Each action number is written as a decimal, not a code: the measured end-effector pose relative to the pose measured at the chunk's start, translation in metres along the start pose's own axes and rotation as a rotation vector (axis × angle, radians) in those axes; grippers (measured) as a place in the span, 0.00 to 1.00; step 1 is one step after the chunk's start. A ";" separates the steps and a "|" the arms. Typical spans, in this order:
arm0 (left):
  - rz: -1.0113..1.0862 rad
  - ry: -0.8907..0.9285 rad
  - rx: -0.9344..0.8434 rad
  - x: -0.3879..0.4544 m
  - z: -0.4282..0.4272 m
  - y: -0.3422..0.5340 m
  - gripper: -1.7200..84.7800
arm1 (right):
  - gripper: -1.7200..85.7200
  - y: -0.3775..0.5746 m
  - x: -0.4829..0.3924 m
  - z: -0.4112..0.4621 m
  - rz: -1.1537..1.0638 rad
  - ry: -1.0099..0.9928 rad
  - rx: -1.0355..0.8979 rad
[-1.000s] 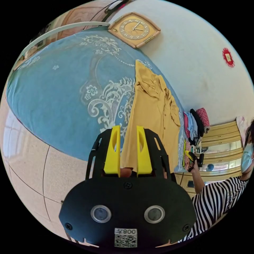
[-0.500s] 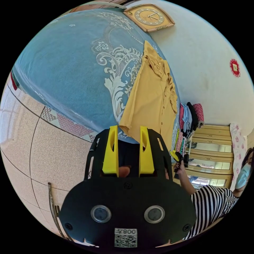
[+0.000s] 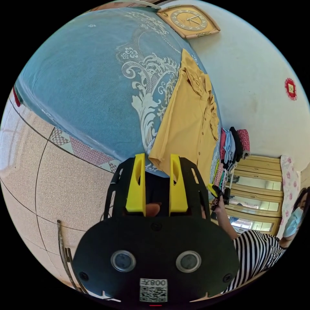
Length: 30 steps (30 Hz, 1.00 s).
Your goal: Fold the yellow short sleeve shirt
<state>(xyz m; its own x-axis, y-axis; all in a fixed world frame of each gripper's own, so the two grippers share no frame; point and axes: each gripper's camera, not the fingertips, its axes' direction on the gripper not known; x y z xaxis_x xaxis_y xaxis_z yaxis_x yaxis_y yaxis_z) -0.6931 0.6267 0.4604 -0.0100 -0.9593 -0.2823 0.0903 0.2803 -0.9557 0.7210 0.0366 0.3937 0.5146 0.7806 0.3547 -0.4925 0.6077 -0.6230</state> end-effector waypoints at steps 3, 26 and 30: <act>-0.009 0.004 -0.005 -0.012 -0.001 0.003 0.13 | 0.08 0.003 0.002 0.000 -0.010 0.013 -0.011; -0.097 0.231 0.097 -0.067 -0.009 0.027 0.04 | 0.03 0.015 0.025 0.008 0.000 -0.080 -0.020; -0.082 0.249 0.108 -0.063 -0.012 0.031 0.03 | 0.02 0.018 0.029 0.004 0.010 -0.135 -0.005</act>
<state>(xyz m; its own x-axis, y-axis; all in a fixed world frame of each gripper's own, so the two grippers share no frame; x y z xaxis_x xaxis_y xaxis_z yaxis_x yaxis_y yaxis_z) -0.7016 0.6961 0.4474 -0.2647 -0.9367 -0.2293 0.1850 0.1840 -0.9654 0.7245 0.0710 0.3958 0.4104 0.7992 0.4392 -0.4930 0.5996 -0.6304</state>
